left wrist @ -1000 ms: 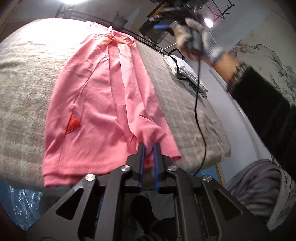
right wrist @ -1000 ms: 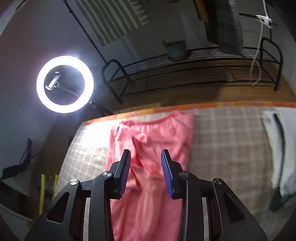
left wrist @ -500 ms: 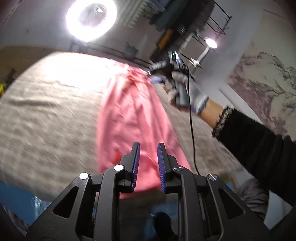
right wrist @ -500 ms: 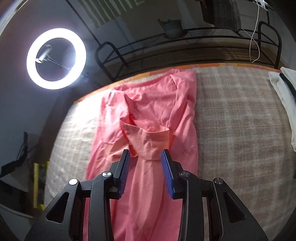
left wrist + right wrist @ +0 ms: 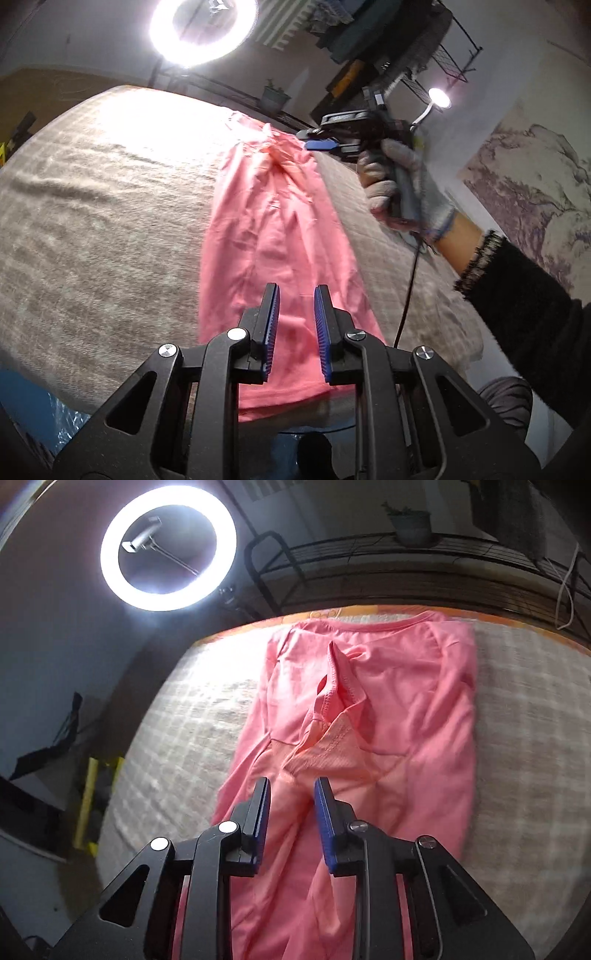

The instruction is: Fold small clothes

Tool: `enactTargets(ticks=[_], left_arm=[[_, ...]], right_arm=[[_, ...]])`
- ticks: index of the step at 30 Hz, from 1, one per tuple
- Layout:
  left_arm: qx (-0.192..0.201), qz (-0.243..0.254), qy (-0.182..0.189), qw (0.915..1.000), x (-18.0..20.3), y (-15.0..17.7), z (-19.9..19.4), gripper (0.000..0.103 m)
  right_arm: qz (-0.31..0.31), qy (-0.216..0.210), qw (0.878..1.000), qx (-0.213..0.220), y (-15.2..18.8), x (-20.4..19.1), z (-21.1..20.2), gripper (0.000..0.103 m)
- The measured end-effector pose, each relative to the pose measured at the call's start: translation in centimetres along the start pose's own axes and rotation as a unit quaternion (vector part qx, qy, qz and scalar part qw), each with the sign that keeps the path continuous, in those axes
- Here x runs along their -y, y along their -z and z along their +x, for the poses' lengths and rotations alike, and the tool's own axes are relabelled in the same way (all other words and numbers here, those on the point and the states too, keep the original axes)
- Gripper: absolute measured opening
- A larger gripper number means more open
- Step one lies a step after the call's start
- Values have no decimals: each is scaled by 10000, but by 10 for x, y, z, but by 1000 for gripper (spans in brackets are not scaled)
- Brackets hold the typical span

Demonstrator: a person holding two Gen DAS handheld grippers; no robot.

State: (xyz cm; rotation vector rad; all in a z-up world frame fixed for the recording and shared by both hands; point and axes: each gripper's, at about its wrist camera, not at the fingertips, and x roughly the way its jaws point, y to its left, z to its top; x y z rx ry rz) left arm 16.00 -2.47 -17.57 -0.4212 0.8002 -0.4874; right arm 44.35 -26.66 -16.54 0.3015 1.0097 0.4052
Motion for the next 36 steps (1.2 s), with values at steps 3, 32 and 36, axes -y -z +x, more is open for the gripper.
enactTargets(ticks=[3,32,36], left_arm=[[-42,138,83,9999,7,2,0,40],[-973,294,-74,9948,32,29,61,0],[-913,377,-443,9941,22,45,51,0]], right_arm=[[217,-227,9989,349,30,2,-55,24],[823,-222,9944,-618,283,10,-95,1],[880,-319,9948,-413,287,21,-113,1]])
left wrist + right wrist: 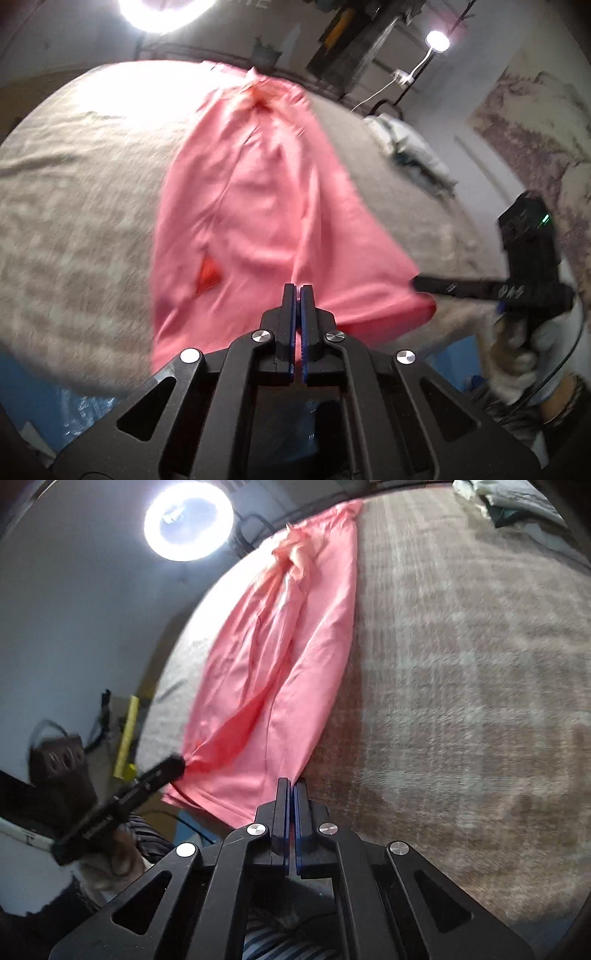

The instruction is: Fold small clothes

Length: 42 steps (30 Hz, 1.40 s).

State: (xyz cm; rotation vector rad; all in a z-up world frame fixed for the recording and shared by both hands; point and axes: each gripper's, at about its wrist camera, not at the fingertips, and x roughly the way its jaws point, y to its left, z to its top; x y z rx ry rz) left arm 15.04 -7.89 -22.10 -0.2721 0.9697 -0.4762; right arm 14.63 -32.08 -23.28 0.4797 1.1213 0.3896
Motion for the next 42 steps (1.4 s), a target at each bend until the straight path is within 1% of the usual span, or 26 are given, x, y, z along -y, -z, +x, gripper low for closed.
enactTargets(ticks=[2,3,5,8,10,12,13,14,15,17,19,21,25,26,27,29,31,32,34,35,39,41,42], left_arm=[[-246,-133,-62,9996,-7,7,9,0],[-276,-156,-91,9995,-7,8,11,0],[-224,-44,-156,9996,-4,10,8,0],[-121,220,-287,9993,5,13,1,0],[-71,277,-342,9990,7,15,-4,0],[-75,288,-318,9991,8,18,-10,0],[-85,274,-308,9991,8,18,-14,0],[-82,241,-209,9995,7,18,-20,0],[-96,229,-178,9995,6,18,-25,0],[-74,282,-179,9994,7,15,-35,4],[30,330,-201,9992,7,7,-42,17],[174,365,-275,9988,5,-6,-46,22],[467,253,-497,9974,-12,-44,-43,22],[549,210,-564,9967,-18,-57,-40,22],[613,174,-614,9961,-24,-65,-37,22],[746,117,-726,9945,-36,-76,-31,22],[826,0,-816,9932,-51,-79,-24,22],[773,-135,-771,9939,-57,-79,-20,22],[628,-451,-559,9954,-70,-78,-13,22],[597,-504,-492,9957,-72,-79,-11,22],[687,-363,-512,9957,-69,-81,-12,22],[694,-406,-465,9957,-69,-81,-12,22],[698,-425,-447,9956,-69,-81,-12,22]], right_arm=[[22,215,9996,-178,3,7,7,0],[-5,338,9991,-256,6,7,11,0],[-162,552,9978,-341,9,2,16,0],[-391,710,9962,-330,9,-6,17,0],[-428,819,9951,-354,8,-7,20,0],[-517,978,9935,-272,6,-11,15,0],[-611,1117,9917,-152,5,-13,9,0],[-693,1194,9904,15,1,-17,1,1],[-740,1133,9905,237,-5,-22,-9,1],[-792,980,9908,490,-15,-27,-16,2],[-874,933,9898,637,-32,-38,-14,2],[-914,926,9893,656,-51,-45,-2,2],[-812,634,9933,524,-84,-55,29,1],[-777,634,9937,498,-97,-55,37,1],[-754,769,9929,509,-110,-54,49,1],[-604,915,9926,517,-124,-53,66,1],[-451,1080,9917,533,-142,-45,81,1],[-392,1187,9907,539,-151,-39,87,1],[-321,1287,9897,548,-164,-32,101,1],[-312,1306,9893,564,-169,-31,106,1],[-378,1415,9877,547,-186,-32,129,1],[-436,1378,9875,632,-193,-35,136,2],[-478,1288,9882,670,-194,-39,137,2]])
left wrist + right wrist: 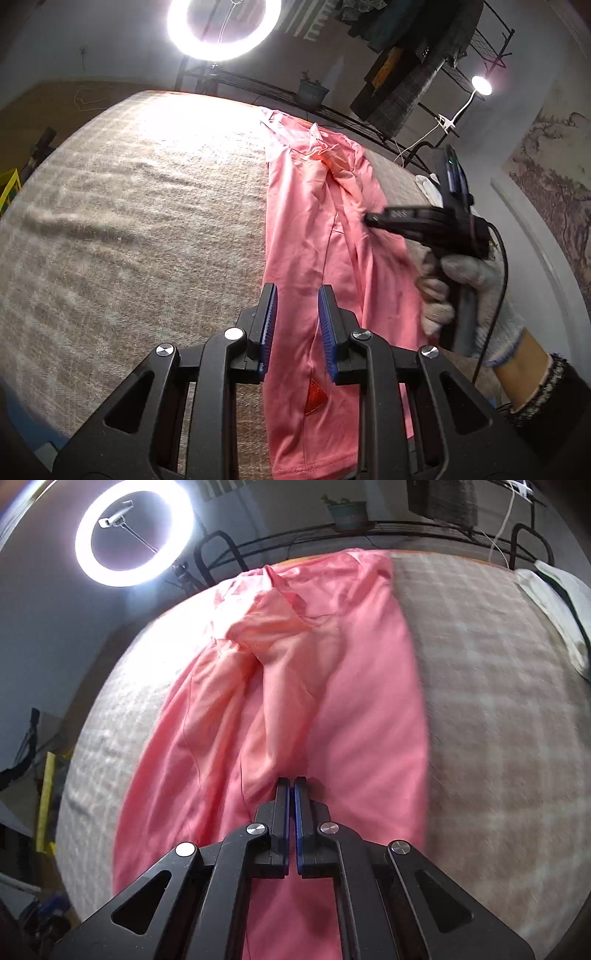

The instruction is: Fold small clothes

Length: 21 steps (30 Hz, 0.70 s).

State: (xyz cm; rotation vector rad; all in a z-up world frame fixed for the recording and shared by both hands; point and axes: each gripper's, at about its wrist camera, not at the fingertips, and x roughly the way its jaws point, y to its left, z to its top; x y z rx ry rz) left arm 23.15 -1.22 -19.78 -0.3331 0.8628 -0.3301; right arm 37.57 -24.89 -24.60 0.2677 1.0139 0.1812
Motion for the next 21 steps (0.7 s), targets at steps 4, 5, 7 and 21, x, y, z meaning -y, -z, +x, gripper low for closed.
enactTargets(ticks=[4,5,7,21], left_arm=[[98,12,-58,9999,-1,-2,-5,22],[126,12,-91,9999,-2,-3,-6,22],[98,-43,-66,9999,-8,-5,-6,22],[-443,-265,223,9984,-31,33,-25,46]], right_arm=[[-341,-1101,9933,69,-1,-21,-9,2],[-433,-1056,9934,78,0,-23,-13,1],[-469,-865,9951,99,1,-20,-22,1],[465,-918,9946,-130,107,58,-129,49]])
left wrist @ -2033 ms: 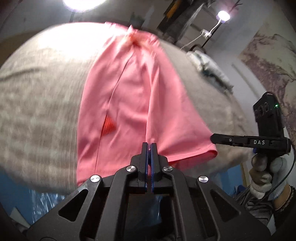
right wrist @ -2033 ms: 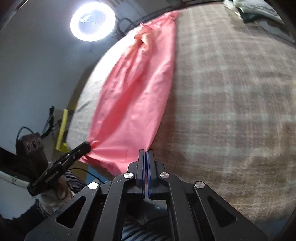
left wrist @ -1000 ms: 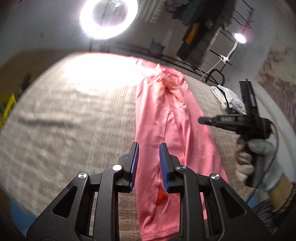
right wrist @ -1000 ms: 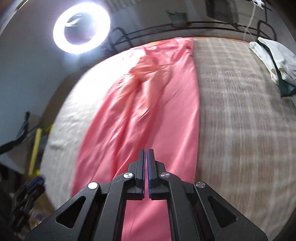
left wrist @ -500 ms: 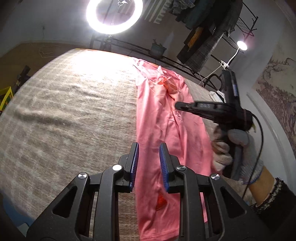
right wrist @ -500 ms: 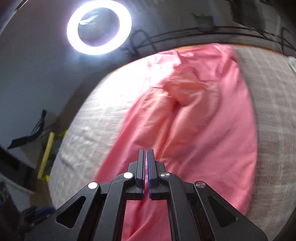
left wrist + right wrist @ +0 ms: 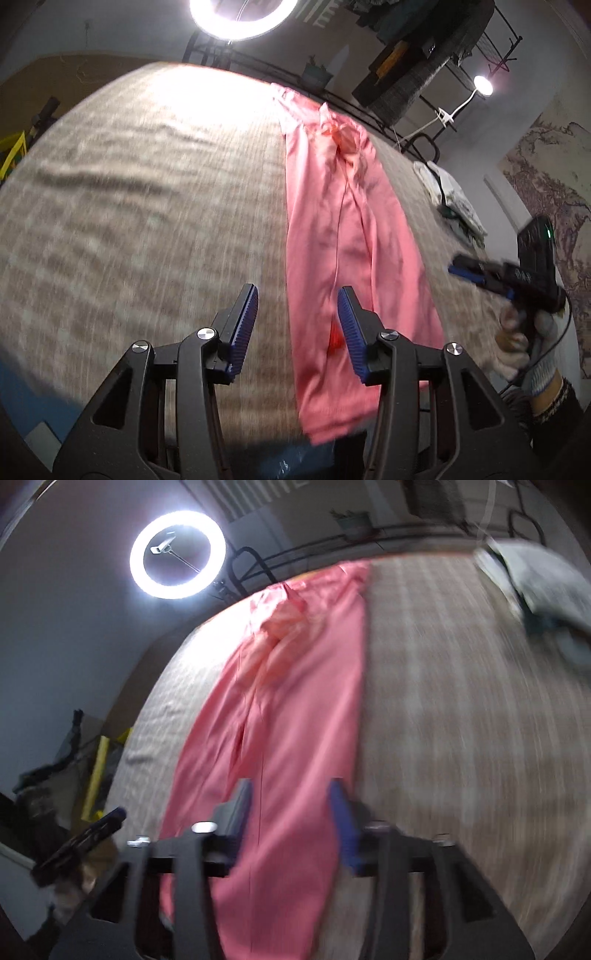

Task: Fold small clothes
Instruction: 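Grasp the hem end of the shirt strip with the left tool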

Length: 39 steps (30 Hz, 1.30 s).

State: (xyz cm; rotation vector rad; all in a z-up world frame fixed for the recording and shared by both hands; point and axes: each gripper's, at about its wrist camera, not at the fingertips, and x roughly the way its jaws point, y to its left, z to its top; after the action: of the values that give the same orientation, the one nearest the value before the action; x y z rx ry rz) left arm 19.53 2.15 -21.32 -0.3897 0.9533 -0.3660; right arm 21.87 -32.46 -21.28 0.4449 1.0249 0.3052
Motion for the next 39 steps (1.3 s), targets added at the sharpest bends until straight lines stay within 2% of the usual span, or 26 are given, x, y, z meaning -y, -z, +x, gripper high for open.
enactTargets(ticks=[3,6,11,13,15,16,17,18,19,20,23,26,28,30,32,39], left_arm=[[-211,-160,110,9996,-4,16,0,46],[-473,-252,140,9985,-5,35,2,46],[-769,-323,203,9963,5,60,8,46],[-702,-228,121,9972,12,66,8,46],[-723,-166,111,9972,18,67,10,46],[-702,-171,123,9973,21,68,11,45],[-740,-186,175,9969,21,67,13,43],[-775,-223,225,9965,23,66,16,30],[-856,-244,276,9956,25,65,20,6],[-953,-267,343,9945,26,65,24,4],[-800,-151,417,9958,36,63,13,4],[-500,270,416,9975,53,66,-5,4],[-601,415,297,9969,56,70,2,4],[-837,249,205,9960,48,75,16,3],[-909,36,252,9955,39,76,20,3],[-688,159,296,9971,43,56,4,3]], right_arm=[[364,-222,9984,-383,43,14,-2,49],[456,-359,9966,-586,69,16,-2,49],[338,-476,9957,-720,88,11,3,49],[255,-486,9959,-719,90,8,3,49],[207,-518,9957,-741,88,7,6,45],[219,-589,9948,-803,89,5,10,34],[238,-679,9930,-932,89,5,16,18],[221,-687,9922,-1017,90,4,22,12],[206,-689,9924,-999,91,3,23,6],[190,-725,9925,-967,97,4,19,5],[167,-798,9940,-730,96,8,0,3],[336,-1134,9921,-421,98,19,-22,3],[412,-1028,9926,-491,102,25,-19,3],[477,-915,9923,-686,107,29,-8,3],[445,-838,9923,-792,109,27,-1,3],[724,-1220,9882,-581,94,22,-5,3]])
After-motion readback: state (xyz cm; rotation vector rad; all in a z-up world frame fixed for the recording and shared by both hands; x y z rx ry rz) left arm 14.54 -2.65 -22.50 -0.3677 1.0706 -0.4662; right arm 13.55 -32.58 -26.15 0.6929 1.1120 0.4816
